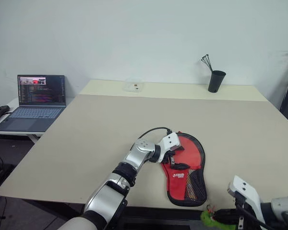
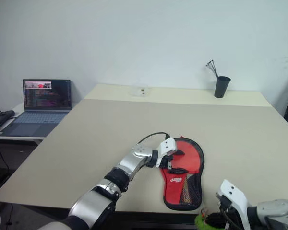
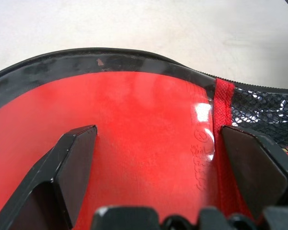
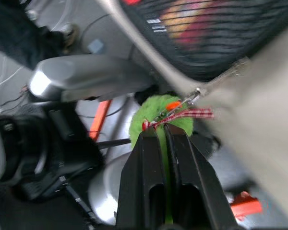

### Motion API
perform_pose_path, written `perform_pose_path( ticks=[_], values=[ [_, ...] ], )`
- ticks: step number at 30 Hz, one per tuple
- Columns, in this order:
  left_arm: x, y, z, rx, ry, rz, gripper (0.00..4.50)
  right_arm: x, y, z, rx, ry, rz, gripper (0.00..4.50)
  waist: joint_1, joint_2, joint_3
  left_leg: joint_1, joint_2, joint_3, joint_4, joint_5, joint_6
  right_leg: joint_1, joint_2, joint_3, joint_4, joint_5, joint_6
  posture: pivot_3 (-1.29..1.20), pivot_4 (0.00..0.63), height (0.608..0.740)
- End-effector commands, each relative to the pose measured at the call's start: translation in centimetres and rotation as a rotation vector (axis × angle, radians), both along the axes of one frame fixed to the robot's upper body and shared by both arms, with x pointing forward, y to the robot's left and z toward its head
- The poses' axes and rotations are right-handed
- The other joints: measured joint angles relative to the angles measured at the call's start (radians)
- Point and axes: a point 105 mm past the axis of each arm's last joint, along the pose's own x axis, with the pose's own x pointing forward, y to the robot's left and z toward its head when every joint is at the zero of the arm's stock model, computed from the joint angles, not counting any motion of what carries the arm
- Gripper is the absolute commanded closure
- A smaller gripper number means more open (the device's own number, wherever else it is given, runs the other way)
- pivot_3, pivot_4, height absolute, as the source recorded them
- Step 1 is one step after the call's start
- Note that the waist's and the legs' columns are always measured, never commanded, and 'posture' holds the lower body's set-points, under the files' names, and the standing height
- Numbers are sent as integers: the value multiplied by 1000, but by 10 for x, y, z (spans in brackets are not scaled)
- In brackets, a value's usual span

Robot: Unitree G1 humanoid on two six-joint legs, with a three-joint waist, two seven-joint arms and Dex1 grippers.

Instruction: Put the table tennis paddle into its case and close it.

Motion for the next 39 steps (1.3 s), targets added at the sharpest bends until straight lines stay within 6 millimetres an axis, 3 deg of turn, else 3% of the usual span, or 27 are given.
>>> perform_pose_path(
  ticks=[1,8,11,17,18,20,23,28,34,39],
  values=[
    [-11,4,-34,111,70,0,0,-9,17,3,54,2,74,4475,0,0,0,0,0,-1,0,0,0,0,0,-1,0,0,0,0,150,740],
    [-12,3,-34,106,71,-1,0,2,22,3,80,-19,39,4475,0,0,-1,0,0,-7,0,0,0,1,0,-3,0,0,0,0,150,740],
    [-12,2,-35,105,72,0,0,3,18,7,77,-31,42,3757,0,0,-1,0,0,-7,1,0,0,2,0,-3,0,0,0,0,150,740],
    [-13,0,-34,100,72,-5,0,5,15,28,116,-58,78,1775,0,0,-2,0,0,-8,2,0,0,2,0,-3,0,0,0,0,150,740],
    [-14,0,-34,96,74,-6,0,8,13,33,122,-72,72,1775,0,0,-2,0,0,-8,2,0,0,3,0,-4,0,0,0,0,150,740],
    [-14,-2,-33,88,76,-4,0,23,7,44,125,-135,45,1775,-1,0,-2,1,0,-9,3,0,0,4,0,-4,0,0,0,0,150,740],
    [-12,-3,-24,49,63,-4,0,71,-6,64,133,-327,-63,1775,-4,0,-1,2,0,-9,5,0,0,6,0,-4,0,0,1,0,150,740],
    [-7,8,-3,-23,19,3,0,119,-5,73,202,-513,-125,1775,-6,0,-1,0,0,-11,7,-1,1,6,1,-5,0,1,1,0,150,740],
    [-4,50,33,-153,-29,100,0,188,6,74,324,-605,-186,1775,-37,6,7,-1,1,-6,7,-1,2,-2,3,2,8,1,0,0,150,740],
    [-11,90,51,-250,-43,254,0,217,6,76,359,-649,-192,1775,-31,8,12,-1,2,-8,11,-1,2,-4,3,0,18,-2,-5,0,150,740]
  ],
)
